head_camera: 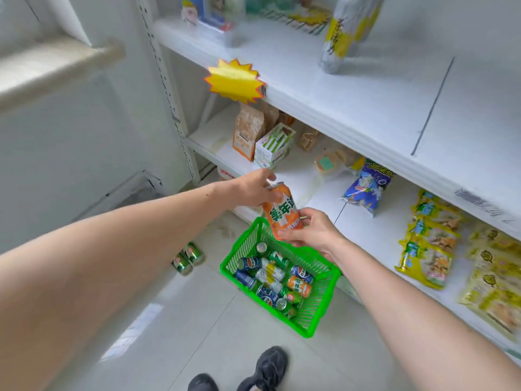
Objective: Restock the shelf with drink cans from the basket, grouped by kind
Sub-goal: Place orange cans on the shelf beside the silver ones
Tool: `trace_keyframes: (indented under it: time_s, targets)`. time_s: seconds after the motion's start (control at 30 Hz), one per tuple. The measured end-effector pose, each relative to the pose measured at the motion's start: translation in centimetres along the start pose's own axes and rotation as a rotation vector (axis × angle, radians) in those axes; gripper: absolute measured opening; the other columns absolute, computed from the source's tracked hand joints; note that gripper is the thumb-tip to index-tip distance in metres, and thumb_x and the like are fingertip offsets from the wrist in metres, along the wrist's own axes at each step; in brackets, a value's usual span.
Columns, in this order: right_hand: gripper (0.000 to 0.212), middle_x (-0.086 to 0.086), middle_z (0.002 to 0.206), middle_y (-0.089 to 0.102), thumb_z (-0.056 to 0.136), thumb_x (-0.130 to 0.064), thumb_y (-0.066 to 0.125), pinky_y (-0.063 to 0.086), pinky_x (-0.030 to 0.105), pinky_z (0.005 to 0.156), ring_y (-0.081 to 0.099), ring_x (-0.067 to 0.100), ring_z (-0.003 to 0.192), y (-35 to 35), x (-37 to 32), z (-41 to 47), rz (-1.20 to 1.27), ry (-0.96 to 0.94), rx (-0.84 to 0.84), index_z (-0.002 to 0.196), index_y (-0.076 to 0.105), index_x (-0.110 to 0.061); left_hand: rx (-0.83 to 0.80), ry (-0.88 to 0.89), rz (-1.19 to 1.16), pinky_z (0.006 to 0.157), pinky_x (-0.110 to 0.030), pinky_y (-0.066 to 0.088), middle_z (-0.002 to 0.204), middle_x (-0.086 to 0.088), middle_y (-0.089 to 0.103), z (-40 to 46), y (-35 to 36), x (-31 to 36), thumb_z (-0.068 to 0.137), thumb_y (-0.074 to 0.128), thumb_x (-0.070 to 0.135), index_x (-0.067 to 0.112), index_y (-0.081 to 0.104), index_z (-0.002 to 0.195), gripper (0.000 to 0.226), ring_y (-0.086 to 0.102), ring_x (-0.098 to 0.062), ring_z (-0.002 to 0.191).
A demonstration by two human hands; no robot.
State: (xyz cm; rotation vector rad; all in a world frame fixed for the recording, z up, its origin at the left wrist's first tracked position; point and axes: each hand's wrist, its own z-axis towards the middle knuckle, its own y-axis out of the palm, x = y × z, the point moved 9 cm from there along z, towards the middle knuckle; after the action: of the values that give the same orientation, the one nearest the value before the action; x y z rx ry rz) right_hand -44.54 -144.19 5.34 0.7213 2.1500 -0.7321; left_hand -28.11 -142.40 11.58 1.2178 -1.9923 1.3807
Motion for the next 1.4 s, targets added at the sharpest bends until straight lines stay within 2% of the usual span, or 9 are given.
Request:
trace_keyframes:
  time_s: [0.13,0.23,0.37,0.53,0.7,0.87,1.0,1.13,1.4]
  targets:
    - [0.065,0.005,0.095,0.069,0.063,-0.006,0.090,0.056,0.028,0.057,0.070,0.017,0.069,-1.8,-4.3,-4.7,0.018,-0.094,0.081,0.119,0.058,-0.007,-0.032,0.090,0.069,0.082,-0.046,0.057,0.117,-0.019,0.061,-3.5,-2.5,6.0,0.084,0.070,0.033,-0.001,0.047,0.132,0.063,0.066,-0.030,0.095]
    - [0.064,0.004,0.099,0.067,0.064,-0.007,0.090,0.058,0.029,0.059,0.070,0.019,0.074,-3.6,-7.2,-7.8,0.016,-0.150,0.136,0.119,0.058,-0.009,-0.023,0.168,0.164,0.074,-0.044,0.056,0.101,-0.019,0.067,-5.4,-3.9,10.6,0.086,0.068,0.030,-0.001,0.060,0.113,0.042,0.063,-0.025,0.077]
    - [0.062,0.007,0.106,0.070,0.062,-0.015,0.092,0.057,0.029,0.060,0.072,0.019,0.075,-6.7,-10.6,-10.5,-0.037,-0.231,0.192,0.117,0.063,-0.011,0.026,0.249,0.259,0.065,-0.034,0.055,0.101,-0.012,0.069,-7.0,-5.4,16.3,0.087,0.066,0.025,0.004,0.065,0.106,0.028,0.065,-0.024,0.079]
    - [0.051,-0.008,0.097,0.069,0.063,-0.015,0.091,0.051,0.023,0.065,0.066,0.010,0.084,-11.0,-14.1,-12.9,-0.053,-0.302,0.276,0.106,0.063,-0.019,0.071,0.319,0.313,0.081,-0.043,0.057,0.112,-0.013,0.064,-7.2,-6.6,22.2,0.086,0.067,0.028,0.005,0.061,0.118,0.040,0.065,-0.030,0.097]
    - [0.058,-0.004,0.097,0.071,0.055,-0.026,0.095,0.055,0.037,0.089,0.068,0.014,0.092,-16.0,-16.2,-12.6,-0.084,-0.322,0.354,0.102,0.063,-0.019,0.089,0.388,0.317,0.088,-0.039,0.054,0.127,-0.012,0.056,-5.7,-6.5,27.6,0.091,0.062,0.026,0.005,0.048,0.134,0.050,0.059,-0.028,0.107]
    - [0.045,-0.010,0.092,0.067,0.059,-0.024,0.094,0.051,0.029,0.086,0.065,0.012,0.092,-20.1,-18.3,-11.9,-0.145,-0.339,0.342,0.088,0.059,-0.024,0.102,0.418,0.313,0.096,-0.037,0.049,0.136,-0.013,0.050,-3.1,-5.9,31.8,0.092,0.060,0.020,0.007,0.038,0.141,0.056,0.052,-0.028,0.117]
    - [0.070,-0.006,0.105,0.067,0.056,-0.027,0.094,0.052,0.031,0.082,0.064,0.012,0.096,-22.9,-18.8,-10.4,-0.170,-0.327,0.348,0.114,0.057,-0.017,0.114,0.442,0.291,0.093,-0.035,0.050,0.136,-0.013,0.050,-1.3,-5.3,34.2,0.092,0.060,0.016,0.008,0.037,0.142,0.055,0.053,-0.028,0.116]
    - [0.065,-0.005,0.100,0.072,0.052,-0.029,0.093,0.058,0.032,0.079,0.068,0.012,0.092,-25.5,-18.6,-8.8,-0.189,-0.305,0.396,0.109,0.064,-0.018,0.102,0.466,0.300,0.095,-0.039,0.050,0.137,-0.012,0.049,1.0,-4.0,35.8,0.091,0.062,0.017,0.011,0.036,0.142,0.058,0.053,-0.028,0.118]
    - [0.057,-0.007,0.096,0.070,0.053,-0.028,0.092,0.050,0.024,0.072,0.066,0.009,0.090,-31.2,-17.7,-5.7,-0.118,-0.253,0.569,0.102,0.064,-0.019,0.132,0.488,0.136,0.097,-0.036,0.048,0.140,-0.011,0.046,6.4,-3.4,37.6,0.091,0.062,0.032,0.012,0.035,0.142,0.062,0.053,-0.023,0.119]
